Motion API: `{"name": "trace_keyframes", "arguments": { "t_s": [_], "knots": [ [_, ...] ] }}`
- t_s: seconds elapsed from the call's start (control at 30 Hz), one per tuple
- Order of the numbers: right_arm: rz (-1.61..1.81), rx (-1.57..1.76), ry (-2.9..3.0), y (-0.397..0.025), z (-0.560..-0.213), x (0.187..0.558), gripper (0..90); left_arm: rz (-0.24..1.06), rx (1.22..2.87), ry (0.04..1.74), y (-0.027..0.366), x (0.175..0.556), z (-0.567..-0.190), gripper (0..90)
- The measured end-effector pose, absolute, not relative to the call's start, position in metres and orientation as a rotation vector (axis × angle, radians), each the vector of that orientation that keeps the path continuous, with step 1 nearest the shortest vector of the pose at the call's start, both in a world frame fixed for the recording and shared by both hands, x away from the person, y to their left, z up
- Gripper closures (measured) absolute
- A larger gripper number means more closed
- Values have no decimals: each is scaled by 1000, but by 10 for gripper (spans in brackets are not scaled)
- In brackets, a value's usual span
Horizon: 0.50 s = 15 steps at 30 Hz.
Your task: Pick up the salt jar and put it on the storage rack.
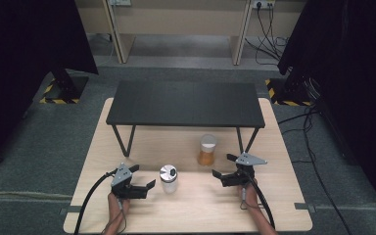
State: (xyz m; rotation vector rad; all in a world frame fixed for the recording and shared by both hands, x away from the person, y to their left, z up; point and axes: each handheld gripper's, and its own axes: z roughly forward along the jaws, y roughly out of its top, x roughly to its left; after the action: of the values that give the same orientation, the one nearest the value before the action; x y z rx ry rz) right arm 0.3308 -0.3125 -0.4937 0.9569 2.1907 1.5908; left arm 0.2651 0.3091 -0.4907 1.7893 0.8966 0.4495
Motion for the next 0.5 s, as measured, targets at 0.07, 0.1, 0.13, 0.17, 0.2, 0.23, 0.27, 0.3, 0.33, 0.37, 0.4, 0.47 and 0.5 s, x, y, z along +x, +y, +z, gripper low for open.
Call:
{"name": "trace_keyframes", "arguments": {
  "t_s": [0.07, 0.1, 0.13, 0.17, 0.2, 0.23, 0.27, 0.3, 0.33, 0.37, 0.4, 0.47, 0.5],
  "knots": [
    [1591, 957, 2191, -313, -494, 331, 10, 452, 1790, 896, 309, 265, -491, 60],
    [1590, 956, 2192, -313, -494, 331, 10, 452, 1789, 895, 309, 265, -491, 61],
    [1589, 955, 2192, -312, -494, 331, 10, 451, 1789, 896, 309, 265, -491, 60],
    [1590, 955, 2192, -312, -494, 331, 10, 451, 1789, 896, 309, 265, -491, 60],
    [1590, 956, 2191, -312, -494, 331, 10, 452, 1789, 897, 309, 265, -491, 60],
    [1591, 957, 2190, -313, -494, 331, 10, 452, 1789, 896, 309, 265, -491, 60],
    [1591, 958, 2190, -313, -494, 331, 10, 452, 1789, 896, 309, 265, -491, 60],
    [1591, 958, 2190, -313, -494, 331, 10, 454, 1790, 896, 309, 265, -491, 60],
    [1591, 957, 2191, -313, -494, 331, 10, 451, 1789, 892, 309, 265, -491, 60],
    [1590, 956, 2192, -312, -494, 331, 10, 439, 1782, 883, 311, 266, -492, 60],
    [1588, 956, 2192, -312, -493, 331, 10, 439, 1782, 883, 311, 266, -492, 60],
    [1589, 956, 2192, -312, -493, 331, 10, 429, 1772, 866, 314, 266, -494, 61],
    [1589, 956, 2192, -312, -493, 331, 10, 432, 1766, 867, 314, 266, -495, 61]
  ]
}}
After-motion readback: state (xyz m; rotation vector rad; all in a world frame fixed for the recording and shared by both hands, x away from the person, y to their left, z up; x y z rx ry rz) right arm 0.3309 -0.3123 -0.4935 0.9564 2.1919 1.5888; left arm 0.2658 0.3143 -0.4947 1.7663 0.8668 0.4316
